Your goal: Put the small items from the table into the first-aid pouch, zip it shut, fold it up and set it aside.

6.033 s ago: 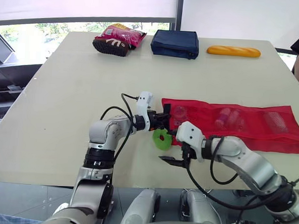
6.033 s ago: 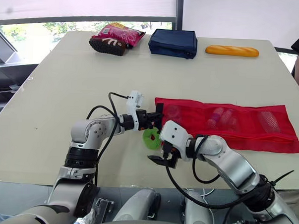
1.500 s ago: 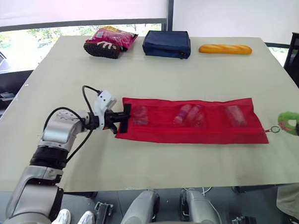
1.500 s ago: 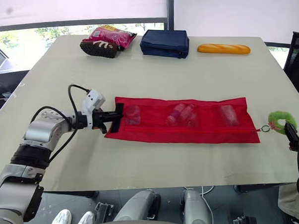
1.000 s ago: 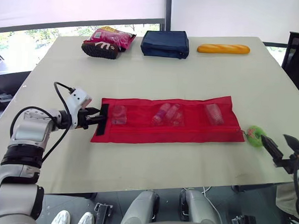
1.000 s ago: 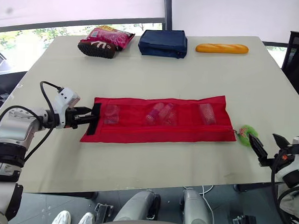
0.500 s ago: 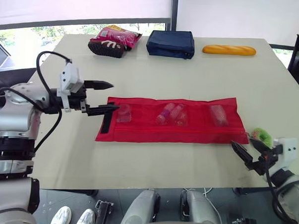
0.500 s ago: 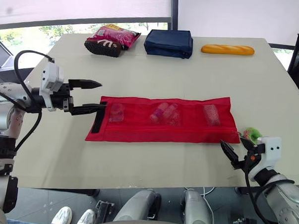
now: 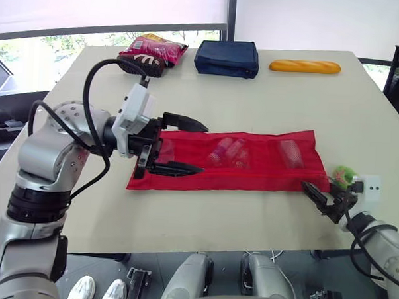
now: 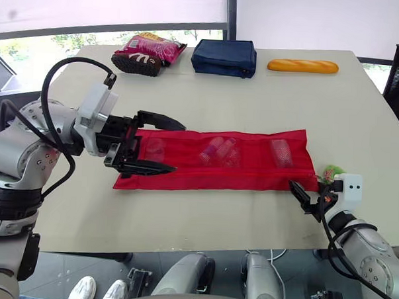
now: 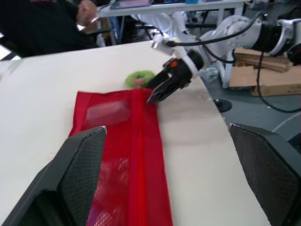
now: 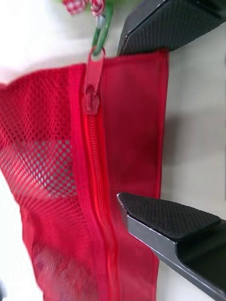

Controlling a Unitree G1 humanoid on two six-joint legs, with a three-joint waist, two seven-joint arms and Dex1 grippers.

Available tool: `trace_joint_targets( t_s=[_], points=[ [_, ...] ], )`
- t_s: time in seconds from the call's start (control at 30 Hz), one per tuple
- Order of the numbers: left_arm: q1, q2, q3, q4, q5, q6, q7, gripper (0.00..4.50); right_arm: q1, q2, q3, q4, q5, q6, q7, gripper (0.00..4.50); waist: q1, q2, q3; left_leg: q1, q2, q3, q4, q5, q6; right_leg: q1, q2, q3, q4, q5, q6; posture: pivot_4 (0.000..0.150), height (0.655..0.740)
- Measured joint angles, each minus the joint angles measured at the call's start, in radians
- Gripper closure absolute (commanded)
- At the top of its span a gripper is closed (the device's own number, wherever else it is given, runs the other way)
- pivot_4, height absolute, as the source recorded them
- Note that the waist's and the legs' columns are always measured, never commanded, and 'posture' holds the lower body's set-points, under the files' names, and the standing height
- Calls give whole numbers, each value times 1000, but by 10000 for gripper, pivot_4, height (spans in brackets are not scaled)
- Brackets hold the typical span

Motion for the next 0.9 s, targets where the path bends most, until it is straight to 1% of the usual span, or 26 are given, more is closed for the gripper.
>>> trace_joint_targets(
  t_s=[0.13,0.2,0.23,0.3,0.33,0.37,0.4,0.43,0.57,0.6,0.8,0.9],
  points=[
    [-17,-8,-4,-8,-6,8,0,726,-35,7,-1,31,17,11,-6,0,-6,0,0,1,0,0,0,0,0,1,1,0,0,0,0,1500,7395],
    [-22,-13,-8,-9,-8,9,-2,726,-60,35,-13,54,34,12,-14,0,-7,-1,0,2,0,0,0,0,0,2,1,0,0,0,0,1500,7395],
    [-24,-16,-8,-9,-11,9,-5,238,-75,51,-25,72,54,13,-18,2402,-8,0,0,3,0,0,0,0,0,2,1,0,0,0,0,1500,7395],
    [-24,-16,-8,-9,-13,9,-10,0,-80,65,-36,85,72,14,-24,7635,-8,0,0,3,0,0,0,0,0,2,1,0,0,0,0,1500,7395],
    [-24,-17,-8,-9,-15,10,-10,0,-80,69,-40,95,83,14,-24,12452,-8,0,0,3,0,0,0,0,0,2,1,0,0,0,0,1500,7395],
    [-24,-17,-8,-9,-16,10,-10,0,-80,70,-41,100,87,15,-24,15122,-8,0,0,3,0,0,0,0,0,2,1,0,0,0,0,1500,7395],
    [-24,-17,-8,-9,-17,10,-11,0,-79,70,-41,102,89,15,-24,20046,-8,0,0,3,0,0,0,0,0,2,1,0,0,0,0,1500,7395],
    [-24,-17,-8,-9,-20,10,-12,0,-76,70,-41,102,95,15,-24,22573,-9,0,0,3,0,0,0,0,0,2,1,1,0,0,0,1500,7395],
    [-23,-17,-8,-9,-21,3,-20,0,-72,70,-41,102,103,15,-24,41448,-11,0,0,3,0,0,0,0,0,2,1,0,0,0,0,1500,7395],
    [-23,-17,-8,-9,-21,0,-21,0,-72,70,-39,102,106,15,-23,44778,-11,0,0,3,0,0,0,0,0,2,1,0,0,0,0,1500,7395],
    [-8,-17,-7,-7,-17,-16,-28,0,-74,76,-60,101,113,-4,-54,44778,-10,0,0,2,0,0,0,0,0,2,1,1,0,0,0,1500,7395],
    [-5,-16,-7,-3,-12,-25,-32,0,-63,36,-102,101,129,-6,-53,44778,-2,1,0,2,0,0,0,0,0,2,1,1,0,0,0,1500,7395]
  ],
)
